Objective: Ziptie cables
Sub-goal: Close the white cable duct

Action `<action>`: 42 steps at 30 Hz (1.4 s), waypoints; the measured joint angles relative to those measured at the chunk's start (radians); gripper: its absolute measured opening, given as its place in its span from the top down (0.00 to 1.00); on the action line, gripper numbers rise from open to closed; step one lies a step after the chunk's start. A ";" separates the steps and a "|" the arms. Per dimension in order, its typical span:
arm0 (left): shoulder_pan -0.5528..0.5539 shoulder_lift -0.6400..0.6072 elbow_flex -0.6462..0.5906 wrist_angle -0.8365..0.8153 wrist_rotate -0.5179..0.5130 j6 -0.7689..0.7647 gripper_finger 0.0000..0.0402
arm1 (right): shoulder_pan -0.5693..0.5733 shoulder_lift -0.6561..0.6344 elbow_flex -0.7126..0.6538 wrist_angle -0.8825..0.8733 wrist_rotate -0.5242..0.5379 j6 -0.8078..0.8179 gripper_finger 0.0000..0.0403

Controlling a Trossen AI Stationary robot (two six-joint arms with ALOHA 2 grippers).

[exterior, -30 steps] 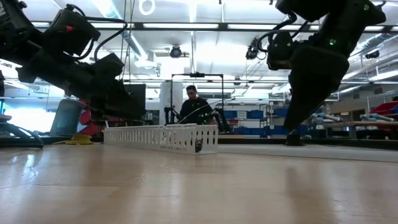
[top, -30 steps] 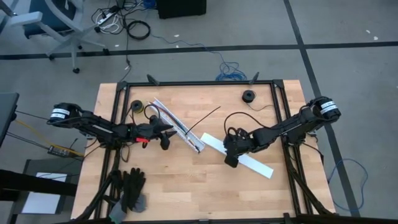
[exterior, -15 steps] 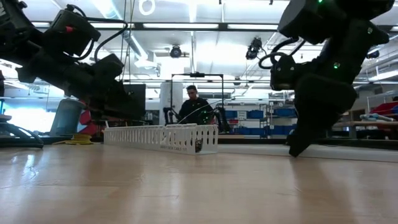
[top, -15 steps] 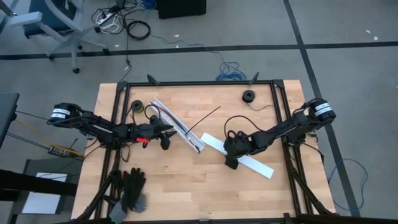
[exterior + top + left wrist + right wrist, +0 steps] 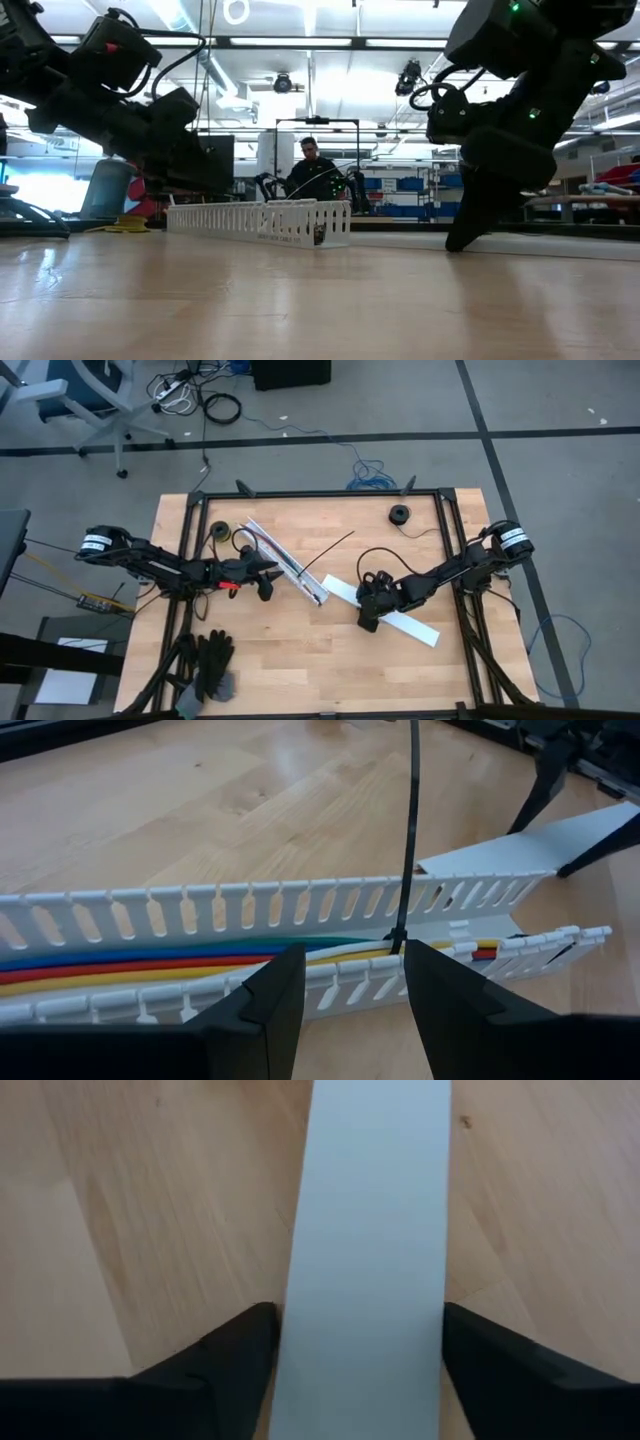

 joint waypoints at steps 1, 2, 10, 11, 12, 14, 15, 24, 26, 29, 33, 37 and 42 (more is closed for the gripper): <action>0.000 0.000 0.000 0.000 0.000 0.000 0.63 | 0.000 0.000 0.000 0.001 0.000 0.001 0.41; 0.000 0.000 0.000 0.002 0.000 0.000 0.63 | 0.000 0.000 -0.001 0.003 -0.001 0.004 0.44; 0.000 0.000 0.000 0.000 0.000 0.000 0.63 | 0.000 0.000 -0.001 0.005 -0.004 0.012 0.49; 0.000 0.000 0.000 0.000 0.000 0.000 0.63 | 0.000 0.000 -0.001 0.005 -0.004 0.012 0.49; 0.000 0.000 0.000 0.000 0.000 0.000 0.63 | 0.000 0.000 -0.001 0.005 -0.004 0.016 0.48; 0.000 0.000 0.000 0.001 0.000 0.000 0.63 | 0.000 0.000 -0.001 0.004 0.003 0.039 0.47; 0.000 0.000 0.000 0.000 0.000 0.000 0.63 | 0.000 0.000 -0.001 0.004 0.005 0.049 0.47; 0.000 0.000 0.000 0.001 0.000 -0.001 0.63 | 0.010 -0.039 -0.007 -0.005 0.018 0.093 0.49; 0.000 0.000 0.000 0.001 0.000 -0.002 0.63 | 0.017 -0.065 -0.010 -0.014 0.030 0.099 0.50; 0.000 0.000 0.000 0.001 0.000 -0.003 0.63 | 0.022 -0.097 -0.012 -0.032 0.037 0.133 0.50; 0.000 0.000 0.000 0.001 0.000 -0.004 0.63 | 0.036 -0.109 -0.009 -0.057 0.056 0.217 0.54; 0.000 0.000 0.000 -0.002 0.000 -0.004 0.63 | 0.062 -0.108 -0.009 -0.041 0.065 0.272 0.61; 0.000 0.000 0.000 -0.004 0.000 -0.003 0.63 | 0.094 -0.108 -0.009 -0.012 0.064 0.248 0.73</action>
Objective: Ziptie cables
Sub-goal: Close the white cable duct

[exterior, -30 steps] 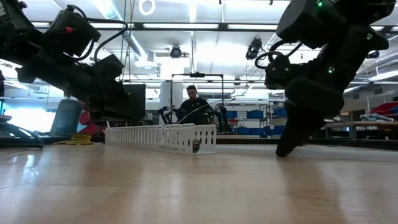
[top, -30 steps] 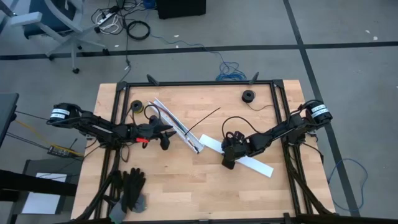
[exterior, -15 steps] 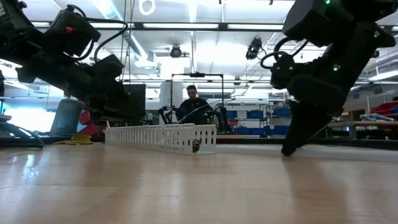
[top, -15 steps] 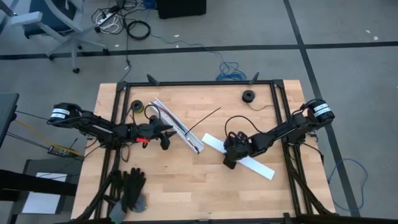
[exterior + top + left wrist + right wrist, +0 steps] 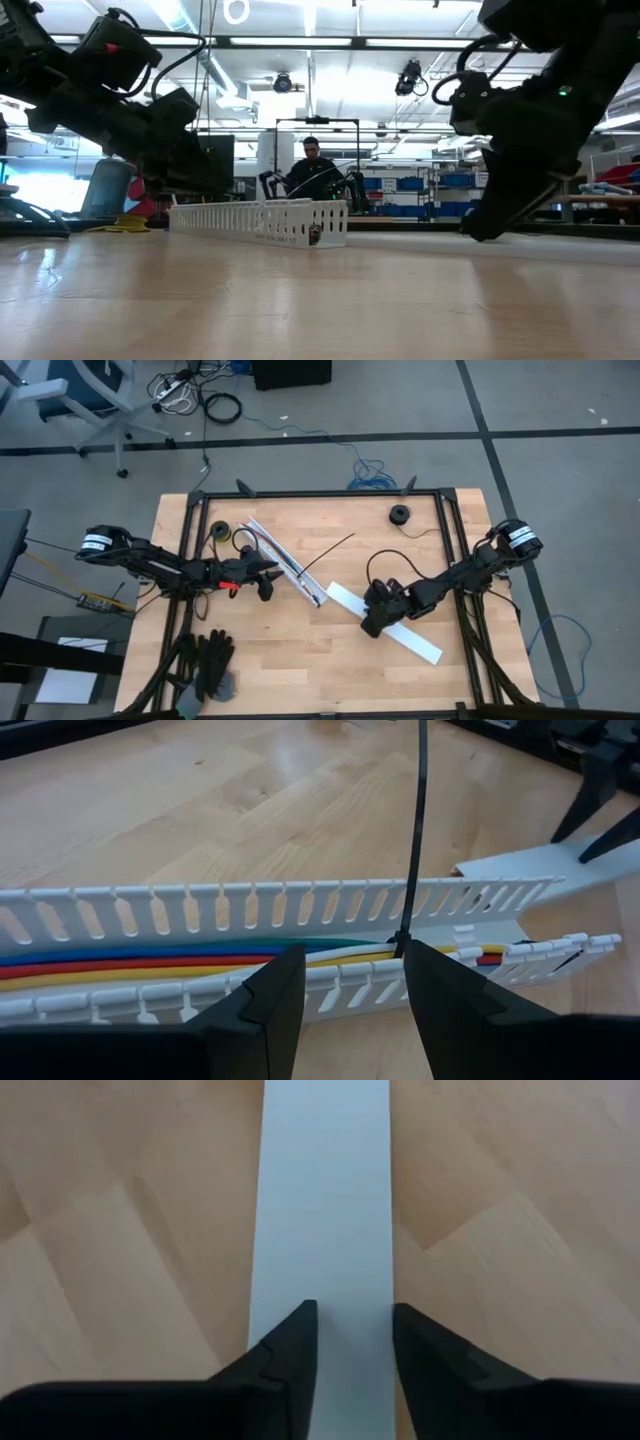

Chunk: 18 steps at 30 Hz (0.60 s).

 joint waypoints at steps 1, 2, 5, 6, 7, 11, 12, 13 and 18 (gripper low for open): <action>0.000 0.000 0.000 0.000 0.000 0.001 0.63 | 0.003 0.000 0.000 0.001 0.000 -0.011 0.74; 0.000 0.000 0.000 0.000 0.000 0.004 0.63 | 0.006 0.000 0.000 0.002 0.002 -0.021 0.76; 0.000 0.000 0.000 0.000 0.000 0.013 0.63 | 0.004 0.000 0.000 0.002 0.005 -0.035 0.77; 0.000 0.000 0.000 0.001 0.000 0.013 0.63 | 0.002 0.000 0.000 0.003 0.010 -0.036 0.77; 0.000 0.000 0.000 0.000 0.000 0.013 0.63 | 0.000 0.000 0.000 0.003 0.011 -0.036 0.76; 0.000 0.000 0.000 -0.001 0.000 0.016 0.63 | -0.003 -0.001 0.002 0.004 0.012 -0.052 0.72; 0.000 0.000 0.000 -0.001 0.000 0.016 0.63 | -0.003 -0.001 0.002 0.005 0.012 -0.054 0.70; 0.000 0.000 0.000 -0.001 0.000 0.016 0.63 | -0.003 -0.001 0.002 0.005 0.012 -0.054 0.68; 0.000 0.000 0.000 -0.001 0.000 0.016 0.63 | -0.003 -0.002 0.002 0.006 0.001 -0.076 0.54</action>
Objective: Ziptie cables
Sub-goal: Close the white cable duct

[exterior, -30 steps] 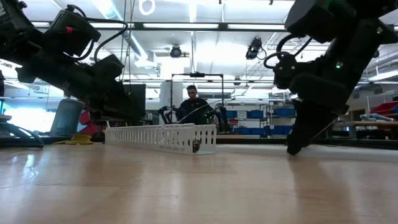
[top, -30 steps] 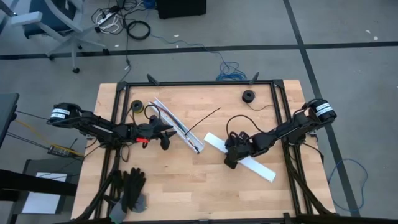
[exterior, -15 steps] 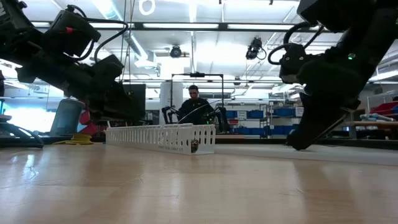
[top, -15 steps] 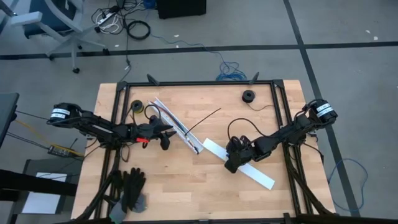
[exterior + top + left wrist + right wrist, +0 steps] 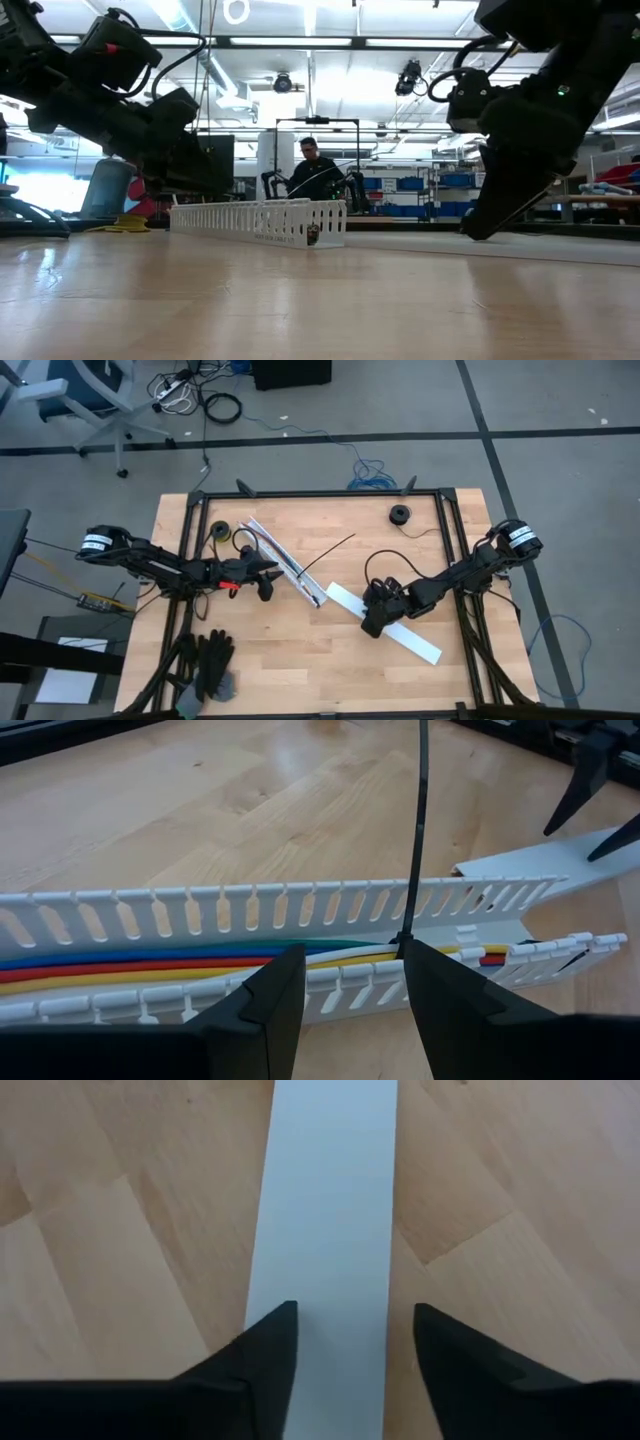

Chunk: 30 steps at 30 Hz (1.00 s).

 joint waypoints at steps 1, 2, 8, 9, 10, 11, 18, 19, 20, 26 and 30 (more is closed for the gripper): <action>0.000 0.000 0.000 0.000 0.000 0.000 0.63 | 0.000 0.000 0.000 0.001 -0.008 -0.002 0.51; 0.000 0.000 0.000 0.000 0.000 0.000 0.63 | 0.000 0.000 0.000 0.001 -0.015 0.000 0.48; 0.000 0.000 0.000 0.000 0.000 -0.015 0.63 | 0.000 -0.001 0.002 0.002 -0.095 0.020 0.29; 0.000 0.000 0.000 0.000 0.000 -0.015 0.63 | 0.000 -0.001 0.002 0.002 -0.104 0.021 0.27; 0.000 0.000 0.000 0.000 0.000 -0.015 0.63 | 0.000 -0.002 0.002 0.003 -0.108 0.022 0.24; 0.000 0.000 0.000 0.000 0.000 -0.015 0.63 | 0.000 -0.002 0.002 0.004 -0.113 0.022 0.22; 0.000 0.000 0.000 -0.001 0.000 -0.015 0.63 | 0.000 -0.002 0.003 0.003 -0.107 0.019 0.15; 0.000 0.000 0.000 -0.002 0.000 -0.015 0.63 | 0.001 -0.002 0.003 0.002 -0.107 0.011 0.15; 0.000 0.000 0.000 -0.002 0.000 -0.015 0.63 | 0.002 -0.002 0.002 0.001 -0.106 0.010 0.15; 0.000 0.000 0.000 -0.003 0.000 0.002 0.63 | 0.002 -0.003 0.003 -0.024 -0.105 0.028 0.11; 0.000 0.000 0.000 -0.003 0.000 0.017 0.63 | 0.000 -0.004 0.003 -0.051 -0.123 0.058 0.06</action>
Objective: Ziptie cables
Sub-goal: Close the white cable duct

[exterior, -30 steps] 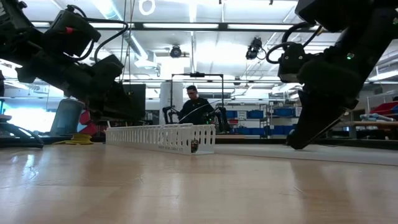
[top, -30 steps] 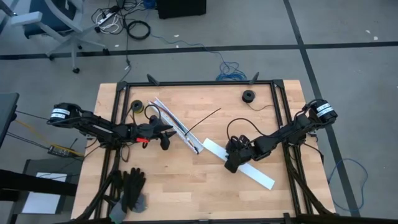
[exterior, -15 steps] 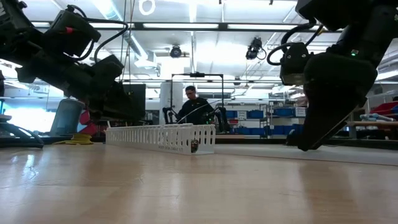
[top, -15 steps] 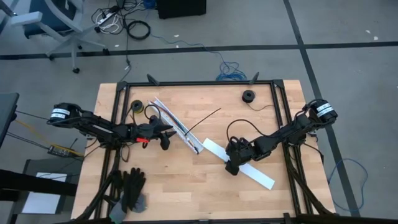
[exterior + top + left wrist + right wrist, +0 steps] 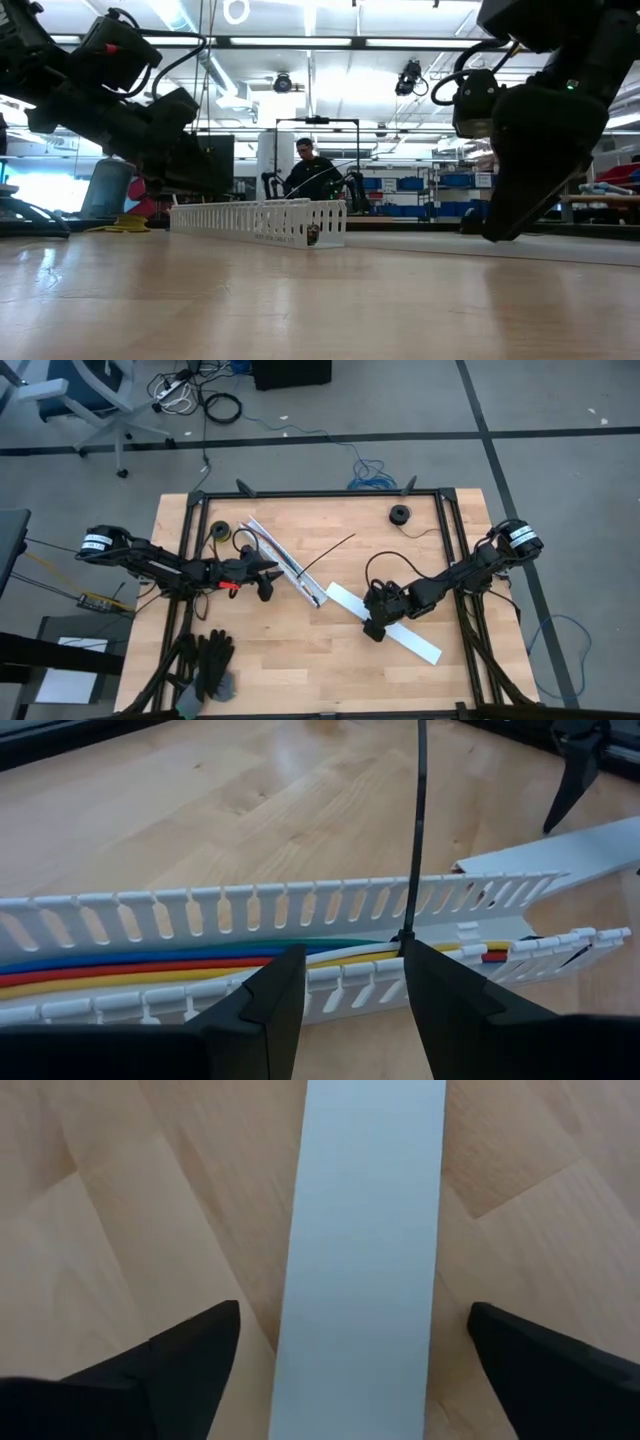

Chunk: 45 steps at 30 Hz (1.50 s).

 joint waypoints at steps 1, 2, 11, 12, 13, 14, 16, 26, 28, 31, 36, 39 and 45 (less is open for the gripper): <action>0.000 0.000 0.000 0.000 0.000 0.010 0.63 | 0.000 0.000 0.000 -0.006 -0.006 0.006 0.04; 0.000 0.000 0.000 0.000 0.000 0.016 0.63 | 0.000 0.000 0.000 -0.008 -0.010 0.008 0.03; 0.000 0.000 0.000 0.000 0.000 0.020 0.63 | -0.002 -0.002 0.002 -0.026 -0.049 -0.006 0.05; 0.000 0.000 0.000 0.000 0.000 0.020 0.63 | -0.004 -0.002 0.002 -0.028 -0.051 -0.012 0.06; 0.000 0.000 0.000 0.000 0.000 0.020 0.63 | -0.007 -0.002 0.002 -0.029 -0.054 -0.012 0.06; 0.000 0.000 0.000 0.000 0.000 0.020 0.63 | -0.012 -0.005 0.002 -0.030 -0.060 -0.012 0.07; 0.000 0.000 0.000 0.000 0.000 0.020 0.63 | -0.021 -0.015 0.001 -0.037 -0.075 -0.013 0.07; 0.000 0.000 0.000 0.000 0.000 0.020 0.63 | -0.037 -0.035 -0.001 -0.066 -0.080 -0.017 0.07; 0.000 0.000 0.000 0.000 0.000 0.020 0.63 | -0.031 -0.035 -0.001 -0.065 -0.071 -0.009 0.07; 0.000 0.000 0.000 0.000 0.000 0.020 0.63 | -0.023 -0.034 -0.001 -0.060 -0.066 0.007 0.07; 0.000 0.000 0.000 0.000 0.000 0.020 0.63 | -0.004 -0.034 -0.002 -0.049 -0.059 0.067 0.07; 0.000 0.000 0.000 0.000 0.000 0.020 0.63 | 0.010 -0.034 -0.002 -0.032 -0.062 0.084 0.07; 0.000 0.000 0.000 0.000 0.000 0.020 0.63 | 0.029 -0.033 -0.002 -0.038 -0.058 0.071 0.07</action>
